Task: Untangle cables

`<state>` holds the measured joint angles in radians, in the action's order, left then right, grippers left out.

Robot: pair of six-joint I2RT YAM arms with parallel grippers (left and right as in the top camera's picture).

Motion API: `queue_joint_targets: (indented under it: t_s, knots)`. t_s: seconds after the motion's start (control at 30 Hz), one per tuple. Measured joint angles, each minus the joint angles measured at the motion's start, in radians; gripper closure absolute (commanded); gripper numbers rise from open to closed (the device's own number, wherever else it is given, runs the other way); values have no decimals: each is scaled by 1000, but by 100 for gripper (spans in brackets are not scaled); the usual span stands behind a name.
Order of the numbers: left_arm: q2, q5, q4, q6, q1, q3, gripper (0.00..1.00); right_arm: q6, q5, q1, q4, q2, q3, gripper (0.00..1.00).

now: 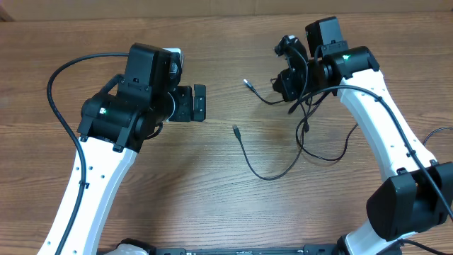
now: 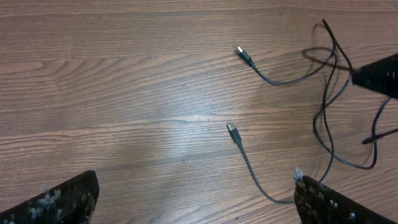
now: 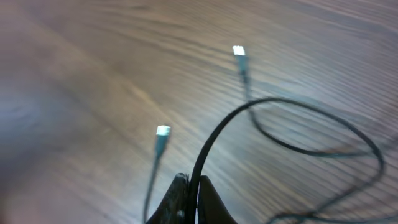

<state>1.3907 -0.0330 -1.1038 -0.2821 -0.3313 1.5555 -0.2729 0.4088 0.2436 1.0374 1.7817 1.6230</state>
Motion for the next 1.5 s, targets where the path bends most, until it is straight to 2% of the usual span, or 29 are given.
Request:
queue_joint_targets:
  t_s: [0.2, 0.3, 0.33, 0.37, 0.4, 0.57, 0.7, 0.87, 1.0, 1.1, 1.2, 1.37, 1.5]
  knots:
    - [0, 0, 0, 0, 0, 0, 0, -62, 103, 19, -26, 0, -12, 96]
    - [0, 0, 0, 0, 0, 0, 0, -72, 122, 33, -68, 0, -59, 54]
    - [0, 0, 0, 0, 0, 0, 0, -77, 128, 35, -83, 0, -78, 24]
    - [0, 0, 0, 0, 0, 0, 0, -80, 129, 37, -93, 0, -90, 5]
    - [0, 0, 0, 0, 0, 0, 0, -81, 131, 38, -105, 0, -108, 0]
    - [0, 0, 0, 0, 0, 0, 0, -78, 122, 38, -127, 0, -140, 0]
    - [0, 0, 0, 0, 0, 0, 0, 10, 41, 38, -175, 1, -141, 0]
    - [0, 0, 0, 0, 0, 0, 0, 307, -196, 14, -254, 1, -142, 0]
    - [0, 0, 0, 0, 0, 0, 0, 513, -278, -52, -254, 1, -142, 0]
    - [0, 0, 0, 0, 0, 0, 0, 603, -312, -99, -228, 1, -142, 0]
    - [0, 0, 0, 0, 0, 0, 0, 638, -340, -113, -215, 1, -144, 0]
    - [0, 0, 0, 0, 0, 0, 0, 652, -366, -111, -218, 1, -190, 10]
    - [0, 0, 0, 0, 0, 0, 0, 659, -373, -111, -236, 2, -261, 11]
